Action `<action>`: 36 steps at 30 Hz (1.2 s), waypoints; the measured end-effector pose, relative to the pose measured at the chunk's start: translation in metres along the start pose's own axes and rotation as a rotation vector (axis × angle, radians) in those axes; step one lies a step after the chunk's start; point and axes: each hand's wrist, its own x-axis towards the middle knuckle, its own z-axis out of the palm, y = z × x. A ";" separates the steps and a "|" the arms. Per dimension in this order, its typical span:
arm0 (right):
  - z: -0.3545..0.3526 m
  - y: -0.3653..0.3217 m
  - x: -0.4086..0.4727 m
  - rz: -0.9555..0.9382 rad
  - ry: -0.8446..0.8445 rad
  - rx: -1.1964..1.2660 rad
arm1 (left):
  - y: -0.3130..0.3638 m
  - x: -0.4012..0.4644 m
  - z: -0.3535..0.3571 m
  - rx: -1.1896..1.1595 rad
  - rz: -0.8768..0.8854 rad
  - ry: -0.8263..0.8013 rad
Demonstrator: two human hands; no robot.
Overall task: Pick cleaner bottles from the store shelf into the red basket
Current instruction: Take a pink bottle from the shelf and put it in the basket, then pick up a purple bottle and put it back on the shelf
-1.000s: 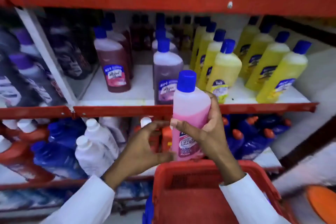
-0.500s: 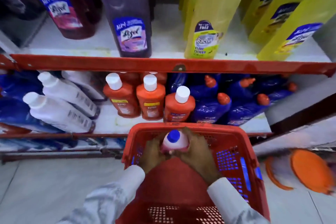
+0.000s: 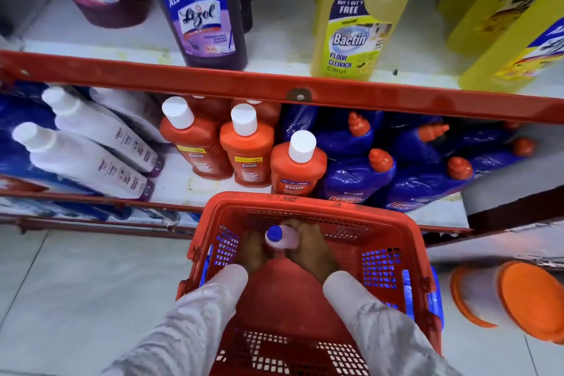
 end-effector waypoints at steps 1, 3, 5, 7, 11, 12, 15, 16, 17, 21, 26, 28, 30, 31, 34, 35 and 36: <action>-0.005 -0.004 -0.001 -0.004 -0.021 -0.026 | -0.004 -0.001 -0.006 0.011 0.026 0.000; -0.018 -0.013 -0.006 -0.030 -0.031 -0.096 | 0.013 -0.019 -0.032 0.052 0.119 -0.012; -0.031 -0.023 -0.012 -0.070 0.010 -0.135 | 0.033 -0.040 -0.063 0.094 0.282 0.058; -0.049 -0.044 -0.019 -0.113 0.100 -0.117 | 0.050 -0.062 -0.098 0.124 0.428 0.135; -0.092 -0.116 -0.031 -0.251 0.317 -0.074 | 0.080 -0.092 -0.175 0.248 0.647 0.423; -0.102 -0.137 -0.032 -0.287 0.390 -0.064 | 0.087 -0.098 -0.193 0.236 0.709 0.513; -0.128 -0.193 -0.033 -0.425 0.621 -0.008 | 0.102 -0.102 -0.237 0.252 0.862 0.806; -0.132 -0.210 -0.032 -0.465 0.708 0.021 | 0.104 -0.098 -0.249 0.257 0.870 0.852; -0.135 -0.226 -0.029 -0.487 0.794 0.054 | 0.105 -0.094 -0.262 0.255 0.864 0.882; -0.132 -0.287 -0.004 -0.469 1.037 0.155 | 0.109 -0.076 -0.293 0.321 0.799 0.909; -0.118 -0.345 0.042 -0.274 1.025 0.315 | 0.102 -0.057 -0.300 0.458 0.683 0.797; -0.121 -0.354 0.057 -0.247 0.999 0.431 | 0.099 -0.055 -0.303 0.497 0.693 0.773; -0.128 -0.355 0.063 -0.253 0.980 0.520 | 0.097 -0.056 -0.305 0.512 0.715 0.759; -0.131 -0.354 0.062 -0.266 0.966 0.582 | 0.096 -0.058 -0.307 0.513 0.721 0.751; -0.140 -0.350 0.044 -0.436 0.907 0.870 | 0.094 -0.058 -0.309 0.497 0.723 0.733; -0.145 -0.350 0.036 -0.533 0.867 0.942 | 0.094 -0.057 -0.309 0.487 0.727 0.736; -0.150 -0.348 0.028 -0.639 0.797 1.004 | 0.093 -0.055 -0.308 0.480 0.734 0.740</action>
